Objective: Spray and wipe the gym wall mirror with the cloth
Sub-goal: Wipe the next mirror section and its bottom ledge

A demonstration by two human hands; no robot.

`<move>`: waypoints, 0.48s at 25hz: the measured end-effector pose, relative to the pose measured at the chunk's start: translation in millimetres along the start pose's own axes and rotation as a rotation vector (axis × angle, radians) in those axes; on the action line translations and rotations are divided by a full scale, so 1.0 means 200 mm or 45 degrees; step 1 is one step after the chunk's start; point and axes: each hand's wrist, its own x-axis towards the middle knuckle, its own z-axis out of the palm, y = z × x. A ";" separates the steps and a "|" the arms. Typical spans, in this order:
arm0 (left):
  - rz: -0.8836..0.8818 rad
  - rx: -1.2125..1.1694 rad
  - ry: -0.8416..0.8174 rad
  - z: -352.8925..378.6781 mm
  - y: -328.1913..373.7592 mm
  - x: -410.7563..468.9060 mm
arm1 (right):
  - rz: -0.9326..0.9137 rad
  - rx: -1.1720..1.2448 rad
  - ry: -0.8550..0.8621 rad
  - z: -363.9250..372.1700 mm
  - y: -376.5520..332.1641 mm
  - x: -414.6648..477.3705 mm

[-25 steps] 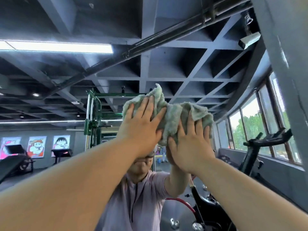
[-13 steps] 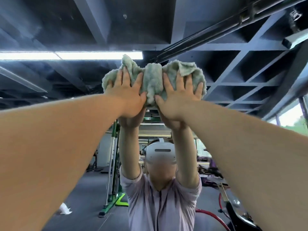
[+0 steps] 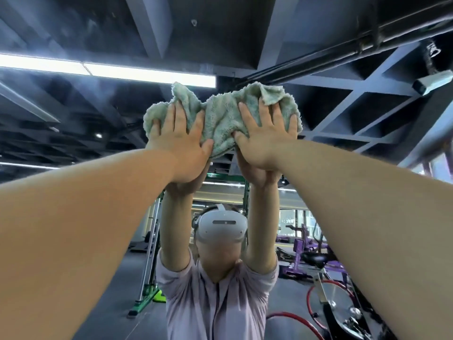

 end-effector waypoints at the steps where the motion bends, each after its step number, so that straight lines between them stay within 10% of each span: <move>1: -0.020 -0.009 -0.007 0.03 -0.02 -0.06 | -0.001 -0.021 -0.016 0.02 -0.02 -0.06; 12: -0.024 -0.036 -0.139 0.33 0.13 -0.81 | 0.003 -0.058 -0.295 0.38 -0.01 -0.96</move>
